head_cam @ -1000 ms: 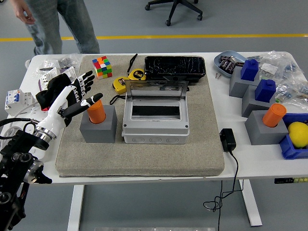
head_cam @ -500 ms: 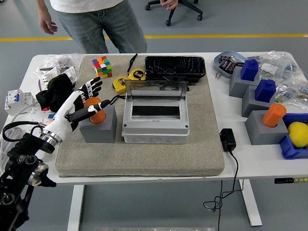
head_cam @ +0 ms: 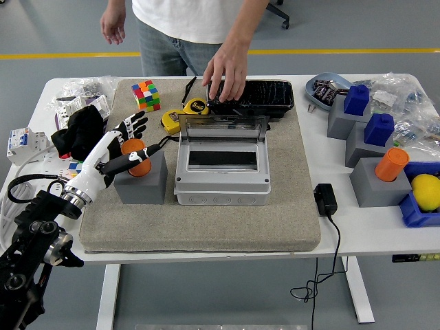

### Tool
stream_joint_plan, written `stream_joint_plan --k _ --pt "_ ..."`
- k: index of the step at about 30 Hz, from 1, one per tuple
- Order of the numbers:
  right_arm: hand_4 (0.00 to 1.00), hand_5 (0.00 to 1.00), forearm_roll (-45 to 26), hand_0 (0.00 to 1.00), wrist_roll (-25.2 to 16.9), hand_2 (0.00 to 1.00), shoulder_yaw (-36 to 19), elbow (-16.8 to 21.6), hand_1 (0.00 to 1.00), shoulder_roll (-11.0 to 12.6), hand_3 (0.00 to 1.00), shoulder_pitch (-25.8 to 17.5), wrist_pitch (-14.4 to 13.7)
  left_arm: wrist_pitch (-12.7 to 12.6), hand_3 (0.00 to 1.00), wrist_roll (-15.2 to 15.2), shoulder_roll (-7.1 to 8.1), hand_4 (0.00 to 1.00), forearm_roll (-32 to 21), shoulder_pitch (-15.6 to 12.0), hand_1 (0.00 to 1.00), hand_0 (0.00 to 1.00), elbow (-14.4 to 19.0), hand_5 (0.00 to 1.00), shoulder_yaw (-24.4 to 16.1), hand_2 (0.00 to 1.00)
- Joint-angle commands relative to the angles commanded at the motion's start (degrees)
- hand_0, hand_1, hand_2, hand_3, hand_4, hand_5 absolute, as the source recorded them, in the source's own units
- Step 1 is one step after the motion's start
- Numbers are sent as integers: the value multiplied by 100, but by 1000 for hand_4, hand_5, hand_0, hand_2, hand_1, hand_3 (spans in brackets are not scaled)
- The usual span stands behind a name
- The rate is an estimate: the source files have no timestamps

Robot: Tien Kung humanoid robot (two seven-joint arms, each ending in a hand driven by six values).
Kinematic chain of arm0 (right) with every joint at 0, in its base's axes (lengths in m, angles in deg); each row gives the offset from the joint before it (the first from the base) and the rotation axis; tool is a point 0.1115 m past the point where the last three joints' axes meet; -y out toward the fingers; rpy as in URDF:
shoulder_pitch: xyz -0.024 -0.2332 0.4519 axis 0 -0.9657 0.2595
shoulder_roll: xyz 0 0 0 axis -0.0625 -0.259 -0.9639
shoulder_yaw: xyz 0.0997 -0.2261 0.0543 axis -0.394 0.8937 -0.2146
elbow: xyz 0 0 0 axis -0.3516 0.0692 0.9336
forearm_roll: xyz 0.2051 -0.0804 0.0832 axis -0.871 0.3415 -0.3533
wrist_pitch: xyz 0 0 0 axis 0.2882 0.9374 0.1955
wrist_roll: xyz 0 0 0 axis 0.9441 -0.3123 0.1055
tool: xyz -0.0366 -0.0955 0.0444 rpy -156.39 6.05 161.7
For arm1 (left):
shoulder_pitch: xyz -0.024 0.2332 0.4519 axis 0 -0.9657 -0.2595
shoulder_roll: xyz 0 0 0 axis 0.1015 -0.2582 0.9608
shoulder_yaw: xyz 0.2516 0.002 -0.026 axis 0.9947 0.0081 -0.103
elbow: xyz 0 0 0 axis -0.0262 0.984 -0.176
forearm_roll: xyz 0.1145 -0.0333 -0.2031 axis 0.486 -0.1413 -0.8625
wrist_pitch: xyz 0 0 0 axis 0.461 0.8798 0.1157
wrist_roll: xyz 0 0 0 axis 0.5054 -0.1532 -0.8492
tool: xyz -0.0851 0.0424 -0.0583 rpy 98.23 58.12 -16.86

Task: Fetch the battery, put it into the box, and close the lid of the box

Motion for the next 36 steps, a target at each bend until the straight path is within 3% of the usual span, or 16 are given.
stream_joint_plan --k 2,3,20,21,26,27,32,33,36 --pt "998 998 -5 808 -1 747 5 0 750 2 803 1 -2 -36 998 -6 -6 998 36 1 998 998 -8 261 10 998" --pt "998 998 -7 808 -2 747 6 0 750 3 803 1 -2 -46 998 -8 -8 998 45 1 998 958 -10 135 12 998" --pt "998 998 -22 808 5 746 23 0 750 9 803 0 -1 -342 990 -82 -48 998 -22 7 996 903 -138 53 91 992" --pt "998 998 -25 808 6 747 29 0 750 10 803 0 -2 -362 952 -91 -54 998 -53 8 968 894 -153 24 100 929" --pt "998 998 -34 808 14 747 51 0 750 14 803 4 -3 -468 952 -139 -92 998 -275 20 968 894 -225 24 149 929" --pt "998 998 -28 808 17 746 45 0 749 13 803 5 -3 -485 832 -146 -98 998 -310 21 882 837 -232 14 159 814" --pt "998 998 -50 808 17 746 77 0 749 20 803 4 -3 -557 832 -169 -115 998 -407 21 882 837 -247 14 219 814" --pt "998 998 -55 808 17 746 85 0 749 20 803 2 -3 -570 749 -172 -114 998 -415 18 831 770 -248 14 236 742" --pt "998 998 -56 808 18 746 91 0 749 18 803 -4 -2 -594 749 -176 -113 998 -430 10 831 770 -251 14 266 742"
